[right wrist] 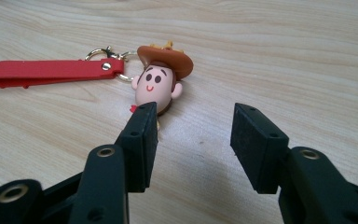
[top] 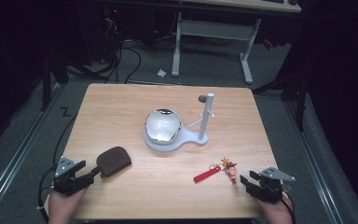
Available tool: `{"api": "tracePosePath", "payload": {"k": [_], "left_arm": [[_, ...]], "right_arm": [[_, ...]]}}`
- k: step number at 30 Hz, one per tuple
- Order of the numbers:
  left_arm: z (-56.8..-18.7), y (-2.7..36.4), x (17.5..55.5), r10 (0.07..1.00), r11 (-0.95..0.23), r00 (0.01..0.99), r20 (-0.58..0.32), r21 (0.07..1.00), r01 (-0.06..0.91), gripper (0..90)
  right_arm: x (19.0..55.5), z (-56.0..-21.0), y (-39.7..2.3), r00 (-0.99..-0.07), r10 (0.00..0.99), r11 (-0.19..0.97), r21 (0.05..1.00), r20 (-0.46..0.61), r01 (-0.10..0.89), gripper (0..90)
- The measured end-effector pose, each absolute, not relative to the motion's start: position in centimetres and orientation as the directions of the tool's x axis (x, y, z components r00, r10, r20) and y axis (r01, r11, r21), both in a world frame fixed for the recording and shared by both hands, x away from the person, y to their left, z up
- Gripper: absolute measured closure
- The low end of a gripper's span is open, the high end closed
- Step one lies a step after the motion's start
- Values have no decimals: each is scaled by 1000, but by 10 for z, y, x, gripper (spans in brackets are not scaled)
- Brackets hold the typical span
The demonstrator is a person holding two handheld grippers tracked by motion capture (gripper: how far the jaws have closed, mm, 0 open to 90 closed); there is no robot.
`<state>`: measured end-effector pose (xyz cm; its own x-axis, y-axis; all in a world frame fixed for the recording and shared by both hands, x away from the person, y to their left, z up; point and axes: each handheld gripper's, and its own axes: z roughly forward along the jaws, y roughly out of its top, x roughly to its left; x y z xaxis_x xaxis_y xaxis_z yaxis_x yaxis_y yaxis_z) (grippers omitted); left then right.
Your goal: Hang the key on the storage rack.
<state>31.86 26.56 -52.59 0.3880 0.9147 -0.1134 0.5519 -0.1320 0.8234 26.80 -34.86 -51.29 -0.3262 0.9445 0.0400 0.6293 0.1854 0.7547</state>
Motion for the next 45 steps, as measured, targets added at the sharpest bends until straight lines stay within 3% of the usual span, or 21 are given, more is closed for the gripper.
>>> {"api": "tracePosePath", "payload": {"k": [15,35,45], "left_arm": [[-529,270,314,907,-152,406,-110,815,560,346],[-530,273,314,901,-150,416,-124,810,567,342],[-528,277,313,904,-137,408,-131,815,564,343]], "right_arm": [[267,-512,-343,-318,948,192,757,22,625,569],[277,-509,-334,-365,931,282,649,-8,706,473],[286,-502,-332,-386,922,302,557,35,774,441]]}}
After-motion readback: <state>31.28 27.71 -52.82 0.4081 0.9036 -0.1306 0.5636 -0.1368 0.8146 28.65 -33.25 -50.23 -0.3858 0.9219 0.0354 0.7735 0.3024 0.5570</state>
